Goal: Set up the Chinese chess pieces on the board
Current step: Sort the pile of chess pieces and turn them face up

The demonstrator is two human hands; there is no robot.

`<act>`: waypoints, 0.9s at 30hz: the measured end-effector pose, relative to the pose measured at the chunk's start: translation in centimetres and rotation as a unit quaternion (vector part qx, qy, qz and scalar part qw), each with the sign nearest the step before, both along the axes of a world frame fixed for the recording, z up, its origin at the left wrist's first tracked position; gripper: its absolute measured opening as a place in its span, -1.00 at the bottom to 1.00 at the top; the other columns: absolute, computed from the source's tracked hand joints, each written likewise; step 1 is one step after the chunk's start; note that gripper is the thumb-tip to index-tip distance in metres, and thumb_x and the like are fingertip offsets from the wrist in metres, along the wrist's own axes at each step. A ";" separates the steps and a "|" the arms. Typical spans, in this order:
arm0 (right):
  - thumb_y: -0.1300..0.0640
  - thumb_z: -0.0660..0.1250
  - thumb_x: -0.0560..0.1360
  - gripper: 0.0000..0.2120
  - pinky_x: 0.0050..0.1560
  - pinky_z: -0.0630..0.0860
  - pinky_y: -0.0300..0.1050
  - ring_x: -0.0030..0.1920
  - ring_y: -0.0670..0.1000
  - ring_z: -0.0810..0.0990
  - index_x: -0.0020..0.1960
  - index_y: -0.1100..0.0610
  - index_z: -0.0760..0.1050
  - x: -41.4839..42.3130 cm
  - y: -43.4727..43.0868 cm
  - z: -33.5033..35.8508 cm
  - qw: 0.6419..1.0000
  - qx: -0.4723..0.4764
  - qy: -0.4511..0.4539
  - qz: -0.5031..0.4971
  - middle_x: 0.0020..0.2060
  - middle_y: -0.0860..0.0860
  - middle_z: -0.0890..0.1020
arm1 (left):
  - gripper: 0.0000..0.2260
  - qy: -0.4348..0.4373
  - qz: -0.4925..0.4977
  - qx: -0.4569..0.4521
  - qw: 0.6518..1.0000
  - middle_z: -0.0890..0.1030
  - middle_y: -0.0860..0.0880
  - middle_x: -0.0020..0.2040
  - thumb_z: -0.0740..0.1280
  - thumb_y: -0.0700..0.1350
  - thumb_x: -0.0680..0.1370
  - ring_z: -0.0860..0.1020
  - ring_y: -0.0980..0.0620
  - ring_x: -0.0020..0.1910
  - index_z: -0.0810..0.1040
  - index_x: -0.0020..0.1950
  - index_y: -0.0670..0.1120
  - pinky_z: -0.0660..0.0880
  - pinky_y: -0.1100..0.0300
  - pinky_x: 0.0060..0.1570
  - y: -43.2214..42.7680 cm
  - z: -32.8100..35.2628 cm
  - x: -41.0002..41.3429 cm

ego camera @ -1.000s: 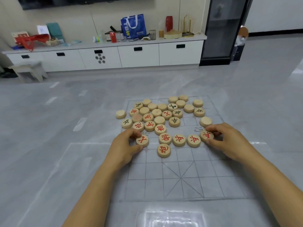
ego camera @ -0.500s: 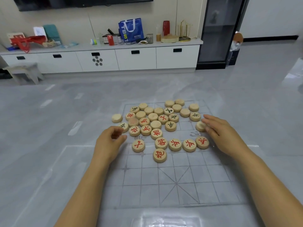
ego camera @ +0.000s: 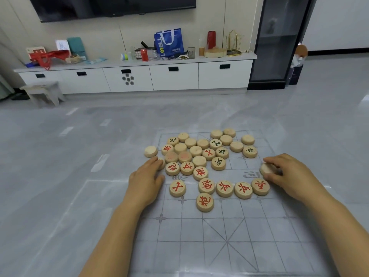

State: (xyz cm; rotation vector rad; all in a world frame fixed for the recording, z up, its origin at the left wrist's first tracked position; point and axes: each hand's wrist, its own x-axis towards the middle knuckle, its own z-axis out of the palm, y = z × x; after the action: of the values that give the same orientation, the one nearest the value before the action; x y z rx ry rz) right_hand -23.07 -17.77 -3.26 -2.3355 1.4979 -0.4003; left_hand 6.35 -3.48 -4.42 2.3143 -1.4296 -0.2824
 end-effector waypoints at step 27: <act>0.28 0.41 0.40 -0.81 -0.20 0.42 -0.35 -0.03 -0.06 0.55 -0.10 0.03 0.51 1.4 0.9 -0.1 0.949 0.168 -0.266 -0.001 -0.11 -0.07 0.58 | -0.73 0.033 0.017 -0.122 0.992 0.47 -0.08 0.29 0.29 -0.15 0.53 0.42 -0.08 0.27 0.51 0.23 -0.10 0.35 0.06 0.23 -1.4 1.5 -2.7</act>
State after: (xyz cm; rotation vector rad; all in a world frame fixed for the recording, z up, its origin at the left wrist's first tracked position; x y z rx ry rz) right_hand -21.63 -16.89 -3.41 -1.7736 1.1926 -0.6549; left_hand 3.66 -4.89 -2.92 2.1090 -1.3115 -0.1626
